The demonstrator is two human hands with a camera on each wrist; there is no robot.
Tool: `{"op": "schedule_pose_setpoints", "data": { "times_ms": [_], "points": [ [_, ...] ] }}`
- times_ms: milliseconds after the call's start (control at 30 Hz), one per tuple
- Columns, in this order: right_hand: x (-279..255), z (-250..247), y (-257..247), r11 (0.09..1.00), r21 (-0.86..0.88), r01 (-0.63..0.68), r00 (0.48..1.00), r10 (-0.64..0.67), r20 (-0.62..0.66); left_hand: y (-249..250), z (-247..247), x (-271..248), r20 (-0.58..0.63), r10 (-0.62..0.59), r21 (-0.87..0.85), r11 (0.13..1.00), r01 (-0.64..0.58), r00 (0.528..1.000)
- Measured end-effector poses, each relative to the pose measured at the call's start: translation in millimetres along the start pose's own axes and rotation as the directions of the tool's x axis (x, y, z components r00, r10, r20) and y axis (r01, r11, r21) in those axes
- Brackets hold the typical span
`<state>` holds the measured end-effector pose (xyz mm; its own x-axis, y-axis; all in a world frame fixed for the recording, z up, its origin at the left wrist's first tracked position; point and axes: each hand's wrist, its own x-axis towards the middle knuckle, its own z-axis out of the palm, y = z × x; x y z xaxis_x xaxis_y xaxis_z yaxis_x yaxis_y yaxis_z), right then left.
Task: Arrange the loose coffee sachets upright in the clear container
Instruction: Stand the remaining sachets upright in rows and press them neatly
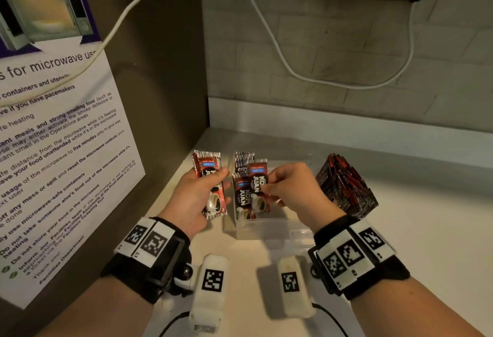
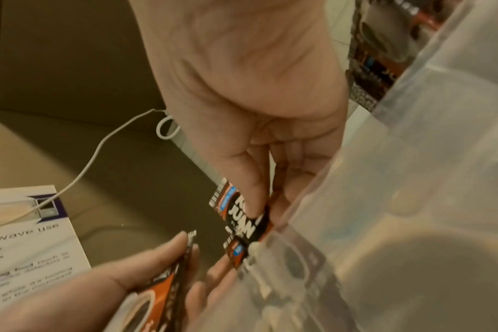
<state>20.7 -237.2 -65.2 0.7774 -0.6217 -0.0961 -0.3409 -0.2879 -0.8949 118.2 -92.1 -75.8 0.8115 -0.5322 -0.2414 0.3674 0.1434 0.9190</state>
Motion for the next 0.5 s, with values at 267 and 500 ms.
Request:
{"op": "schedule_pose_setpoints", "data": {
  "times_ms": [267,500],
  "points": [
    [10,27,5,0.975,-0.223,-0.025,0.996,0.043,0.075,-3,6,-10,0.04,-0.007,-0.001,1.0,0.007,0.999],
    [12,28,8,0.923,-0.381,-0.056,0.994,0.088,0.066,-4,15,-20,0.123,-0.021,0.004,1.0,0.021,0.992]
  ]
}}
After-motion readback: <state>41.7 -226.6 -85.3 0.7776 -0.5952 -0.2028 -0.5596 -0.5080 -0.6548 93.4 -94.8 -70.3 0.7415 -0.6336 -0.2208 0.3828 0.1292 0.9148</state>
